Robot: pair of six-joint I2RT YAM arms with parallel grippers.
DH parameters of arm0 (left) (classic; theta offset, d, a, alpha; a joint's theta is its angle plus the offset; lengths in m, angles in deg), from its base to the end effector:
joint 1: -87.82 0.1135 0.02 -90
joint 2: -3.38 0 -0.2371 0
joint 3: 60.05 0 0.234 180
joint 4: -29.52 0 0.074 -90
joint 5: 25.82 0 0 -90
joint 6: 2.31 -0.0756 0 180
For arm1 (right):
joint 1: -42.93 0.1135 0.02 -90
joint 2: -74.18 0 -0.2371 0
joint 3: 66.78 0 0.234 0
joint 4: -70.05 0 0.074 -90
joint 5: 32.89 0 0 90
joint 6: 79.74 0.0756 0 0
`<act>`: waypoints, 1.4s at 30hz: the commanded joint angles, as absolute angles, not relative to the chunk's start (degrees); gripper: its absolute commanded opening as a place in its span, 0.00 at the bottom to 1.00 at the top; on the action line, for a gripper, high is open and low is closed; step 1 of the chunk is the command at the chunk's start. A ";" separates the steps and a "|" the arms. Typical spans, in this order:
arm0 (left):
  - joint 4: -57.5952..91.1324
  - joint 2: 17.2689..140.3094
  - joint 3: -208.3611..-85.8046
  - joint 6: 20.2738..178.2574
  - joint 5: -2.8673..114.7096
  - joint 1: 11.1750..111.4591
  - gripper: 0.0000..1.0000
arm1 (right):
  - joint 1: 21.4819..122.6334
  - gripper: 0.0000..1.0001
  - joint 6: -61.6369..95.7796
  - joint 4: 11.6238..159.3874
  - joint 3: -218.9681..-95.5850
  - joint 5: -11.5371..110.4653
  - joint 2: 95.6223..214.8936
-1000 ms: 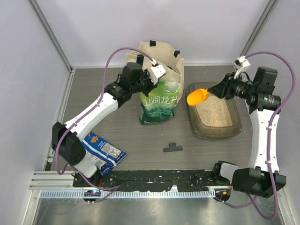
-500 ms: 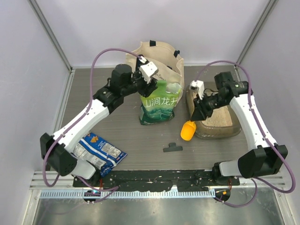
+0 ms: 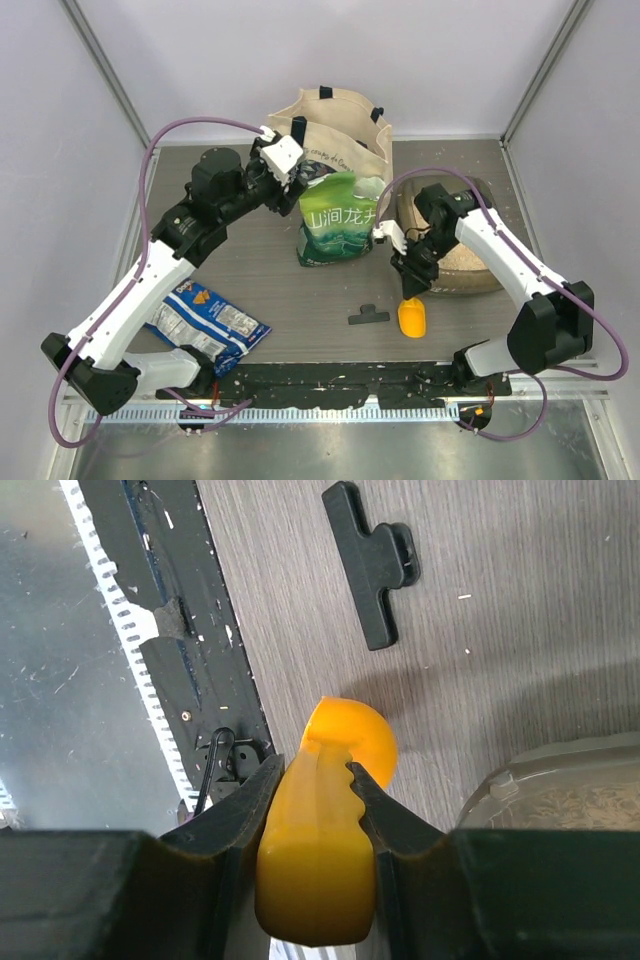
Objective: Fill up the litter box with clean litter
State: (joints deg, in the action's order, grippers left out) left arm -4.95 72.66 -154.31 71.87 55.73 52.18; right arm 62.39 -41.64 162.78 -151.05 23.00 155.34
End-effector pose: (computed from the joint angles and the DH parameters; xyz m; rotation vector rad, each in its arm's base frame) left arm 0.2332 -0.1809 0.4096 0.8566 1.5258 -0.3816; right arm 0.1915 0.1126 0.2239 -1.6653 2.3142 0.8372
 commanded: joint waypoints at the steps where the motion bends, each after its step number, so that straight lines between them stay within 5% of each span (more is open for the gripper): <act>1: -8.45 72.12 -154.90 69.40 59.61 53.10 0.69 | 62.71 0.26 -44.68 166.57 -148.10 24.85 155.56; 5: -8.19 71.94 -153.75 69.14 58.91 53.19 0.69 | 62.62 0.43 -42.31 159.81 -146.77 27.30 155.65; 6: -8.10 72.11 -153.49 69.05 58.65 53.19 0.69 | 62.62 0.55 -42.04 159.01 -146.86 27.75 155.65; 10: -7.84 73.08 -154.19 69.23 58.12 53.28 0.69 | 62.53 0.64 -39.32 154.26 -147.65 30.03 154.25; 19: -7.48 72.55 -152.00 68.88 56.01 53.19 0.69 | 62.62 0.67 -34.57 148.46 -148.70 28.19 148.64; 26: -8.01 70.36 -149.36 63.53 51.55 53.28 0.71 | 62.18 0.68 -12.89 124.13 -148.52 30.03 140.71; 31: -8.10 71.58 -150.93 59.83 45.99 53.19 0.77 | 61.65 0.67 -3.29 125.51 -164.83 31.17 150.72; 42: 0.16 80.10 -152.43 57.63 47.48 53.36 0.79 | 57.87 0.70 12.45 121.82 -176.30 33.11 165.22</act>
